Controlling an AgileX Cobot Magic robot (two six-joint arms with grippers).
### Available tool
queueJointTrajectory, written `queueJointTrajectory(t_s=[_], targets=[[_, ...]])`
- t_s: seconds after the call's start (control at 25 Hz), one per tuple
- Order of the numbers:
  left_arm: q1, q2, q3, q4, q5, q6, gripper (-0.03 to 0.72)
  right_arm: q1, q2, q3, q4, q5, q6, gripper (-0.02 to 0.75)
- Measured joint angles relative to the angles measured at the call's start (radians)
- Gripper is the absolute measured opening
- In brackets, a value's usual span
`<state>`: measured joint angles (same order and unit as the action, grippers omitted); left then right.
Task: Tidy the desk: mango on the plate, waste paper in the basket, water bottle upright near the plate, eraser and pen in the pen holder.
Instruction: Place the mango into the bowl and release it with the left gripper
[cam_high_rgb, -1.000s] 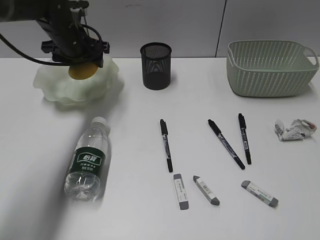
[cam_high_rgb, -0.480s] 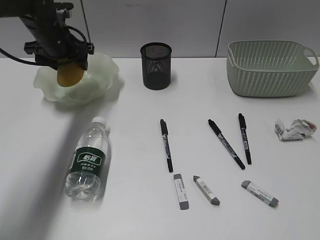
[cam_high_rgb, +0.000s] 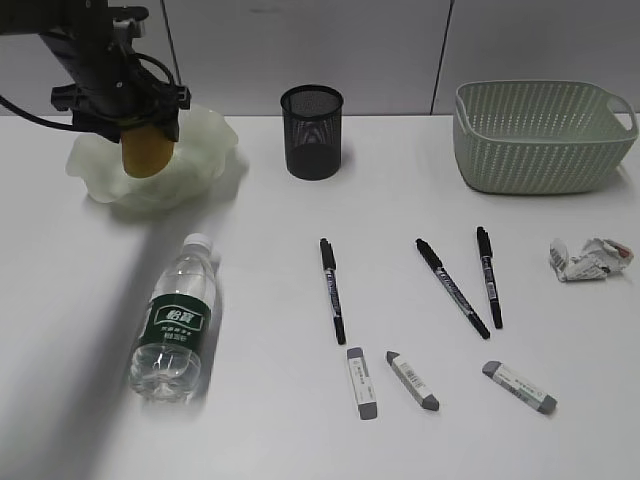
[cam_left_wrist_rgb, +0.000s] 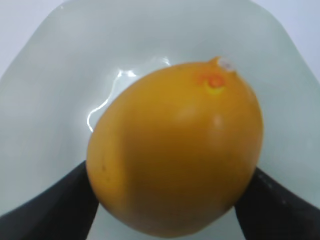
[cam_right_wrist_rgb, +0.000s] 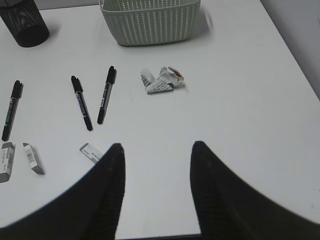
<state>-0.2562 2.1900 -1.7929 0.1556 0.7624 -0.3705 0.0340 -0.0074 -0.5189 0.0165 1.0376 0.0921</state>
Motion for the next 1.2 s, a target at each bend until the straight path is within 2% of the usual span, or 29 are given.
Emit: queueJointTrajectory(t_s=[0.6, 0.84, 0.96, 1.08, 1.2], targets=[[0.0, 0.0, 0.0, -0.008, 0.038, 0.0, 0.612, 0.0, 0.0, 0.0, 0.0, 0.0, 0.0, 0.351], [0.0, -0.013, 0.0, -0.01, 0.028, 0.0, 0.682, 0.0, 0.0, 0.0, 0.0, 0.0, 0.0, 0.349], [0.0, -0.019, 0.0, -0.01, 0.044, 0.0, 0.687, 0.0, 0.0, 0.0, 0.0, 0.0, 0.0, 0.349], [0.0, -0.037, 0.001, -0.003, 0.087, 0.0, 0.655, 0.0, 0.0, 0.0, 0.0, 0.0, 0.0, 0.349], [0.0, -0.11, 0.013, 0.01, 0.128, 0.012, 0.55, 0.0, 0.0, 0.0, 0.0, 0.0, 0.0, 0.349]])
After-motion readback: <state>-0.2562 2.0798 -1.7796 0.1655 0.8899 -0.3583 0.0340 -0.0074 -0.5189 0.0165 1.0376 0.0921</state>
